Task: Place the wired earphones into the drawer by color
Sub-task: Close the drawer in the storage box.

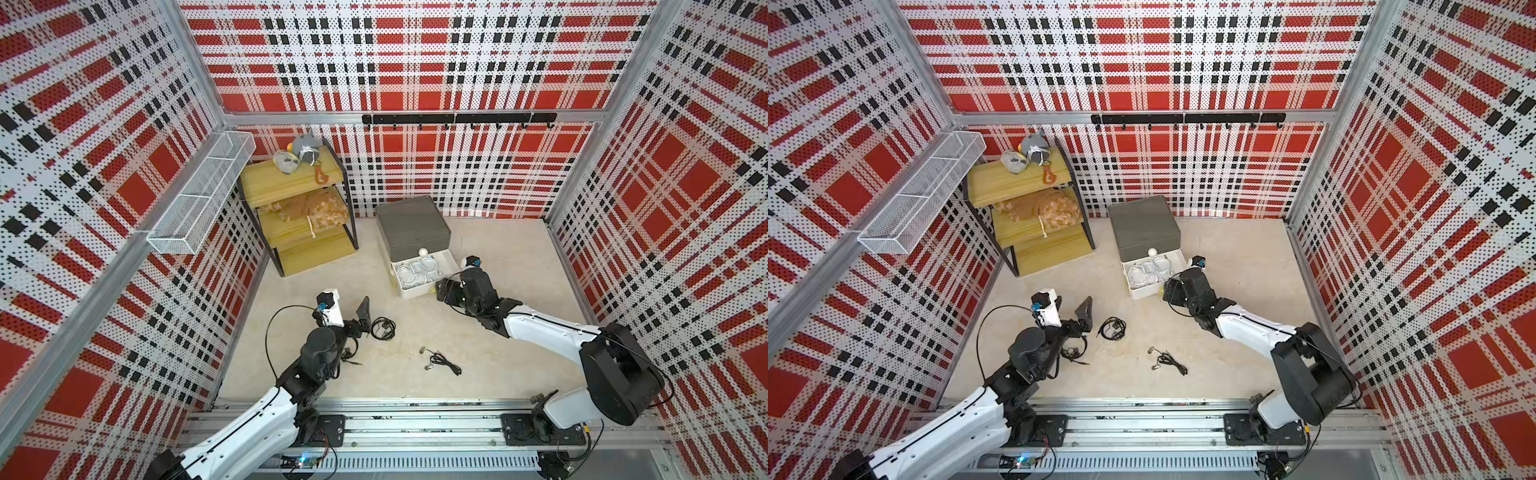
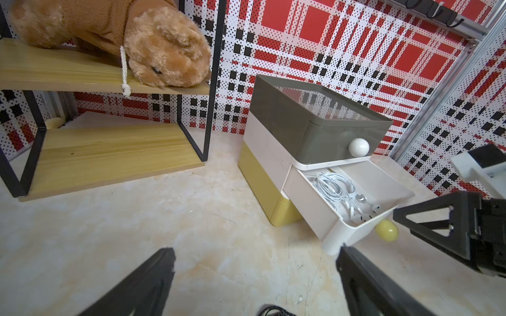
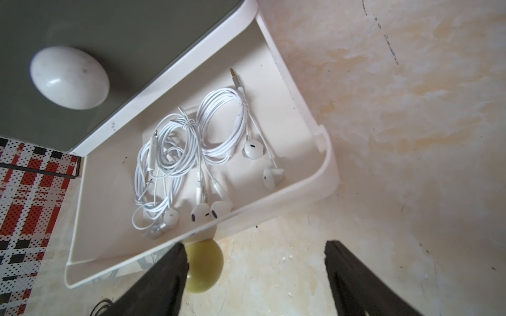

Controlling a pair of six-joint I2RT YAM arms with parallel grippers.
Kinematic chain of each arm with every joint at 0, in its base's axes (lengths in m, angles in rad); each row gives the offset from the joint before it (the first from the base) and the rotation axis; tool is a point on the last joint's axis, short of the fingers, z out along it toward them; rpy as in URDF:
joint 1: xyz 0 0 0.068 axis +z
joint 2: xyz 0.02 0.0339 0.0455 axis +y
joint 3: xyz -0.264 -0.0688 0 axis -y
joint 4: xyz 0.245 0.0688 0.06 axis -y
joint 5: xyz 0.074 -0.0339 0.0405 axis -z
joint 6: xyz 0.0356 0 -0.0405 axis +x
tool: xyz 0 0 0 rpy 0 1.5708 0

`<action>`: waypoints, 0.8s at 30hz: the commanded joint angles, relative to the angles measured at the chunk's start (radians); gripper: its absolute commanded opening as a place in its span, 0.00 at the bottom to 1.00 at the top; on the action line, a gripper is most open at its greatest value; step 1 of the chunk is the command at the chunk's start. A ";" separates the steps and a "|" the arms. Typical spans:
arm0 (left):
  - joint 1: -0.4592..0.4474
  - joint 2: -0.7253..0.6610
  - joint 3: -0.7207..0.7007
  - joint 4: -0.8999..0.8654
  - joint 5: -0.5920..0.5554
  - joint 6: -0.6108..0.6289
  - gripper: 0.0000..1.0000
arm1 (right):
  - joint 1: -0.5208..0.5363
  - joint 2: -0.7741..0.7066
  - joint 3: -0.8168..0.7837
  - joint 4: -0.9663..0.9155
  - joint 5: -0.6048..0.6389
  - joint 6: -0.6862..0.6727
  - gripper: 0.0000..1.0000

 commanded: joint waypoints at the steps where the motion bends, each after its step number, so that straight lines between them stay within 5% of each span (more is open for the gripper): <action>1: 0.006 -0.006 -0.015 0.014 -0.008 0.011 0.99 | -0.004 0.033 0.040 0.026 0.004 0.008 0.84; 24: 0.006 -0.019 -0.015 0.007 -0.001 0.007 0.99 | -0.006 0.240 0.226 0.057 0.004 0.015 0.85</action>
